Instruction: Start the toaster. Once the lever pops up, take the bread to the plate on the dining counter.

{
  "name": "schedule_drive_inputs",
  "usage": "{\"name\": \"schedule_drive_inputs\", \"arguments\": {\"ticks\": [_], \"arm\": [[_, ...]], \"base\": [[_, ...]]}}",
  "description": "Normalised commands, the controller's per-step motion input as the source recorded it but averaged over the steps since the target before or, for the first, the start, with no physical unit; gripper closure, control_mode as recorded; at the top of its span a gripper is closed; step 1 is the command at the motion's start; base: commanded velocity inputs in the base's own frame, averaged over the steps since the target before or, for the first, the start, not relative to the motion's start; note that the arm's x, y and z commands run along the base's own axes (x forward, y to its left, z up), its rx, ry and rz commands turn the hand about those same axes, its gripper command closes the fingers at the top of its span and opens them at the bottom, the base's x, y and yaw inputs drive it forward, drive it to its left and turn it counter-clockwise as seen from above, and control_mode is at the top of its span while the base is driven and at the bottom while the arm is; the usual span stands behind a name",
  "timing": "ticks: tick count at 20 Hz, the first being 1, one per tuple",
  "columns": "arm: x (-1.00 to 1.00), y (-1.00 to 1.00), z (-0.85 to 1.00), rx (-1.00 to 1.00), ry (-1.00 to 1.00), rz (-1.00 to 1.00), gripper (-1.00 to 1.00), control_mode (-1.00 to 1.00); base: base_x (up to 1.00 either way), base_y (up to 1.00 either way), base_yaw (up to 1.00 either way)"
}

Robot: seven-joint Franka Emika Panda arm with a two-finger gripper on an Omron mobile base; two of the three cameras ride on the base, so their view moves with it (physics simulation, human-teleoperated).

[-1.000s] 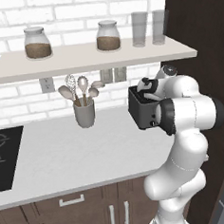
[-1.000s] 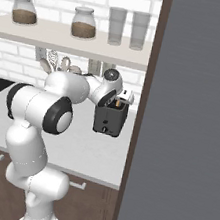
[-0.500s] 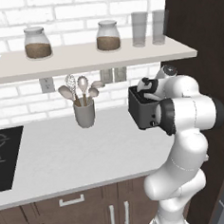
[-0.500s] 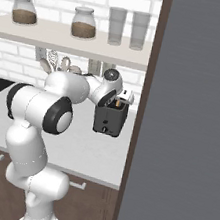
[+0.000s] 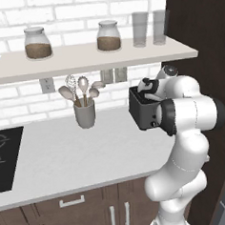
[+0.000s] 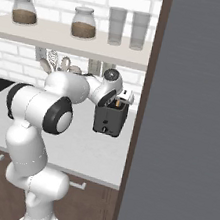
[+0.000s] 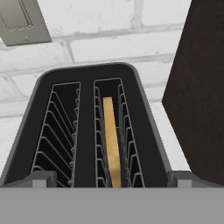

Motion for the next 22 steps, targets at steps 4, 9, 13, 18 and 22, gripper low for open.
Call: {"name": "schedule_drive_inputs", "arguments": {"ticks": [4,9,13,18,22], "arm": [[0.0,0.0,0.0,0.0,0.0,0.0,-1.0,-1.0],[0.0,0.0,0.0,0.0,0.0,0.0,-1.0,-1.0],[0.0,0.0,0.0,0.0,0.0,0.0,-1.0,-1.0],[0.0,0.0,0.0,0.0,0.0,0.0,-1.0,-1.0],[0.0,0.0,0.0,0.0,0.0,0.0,-1.0,-1.0]], "base": [[0.0,0.0,0.0],[0.0,0.0,0.0],[0.0,0.0,0.0],[0.0,0.0,0.0],[0.0,0.0,0.0]]}}
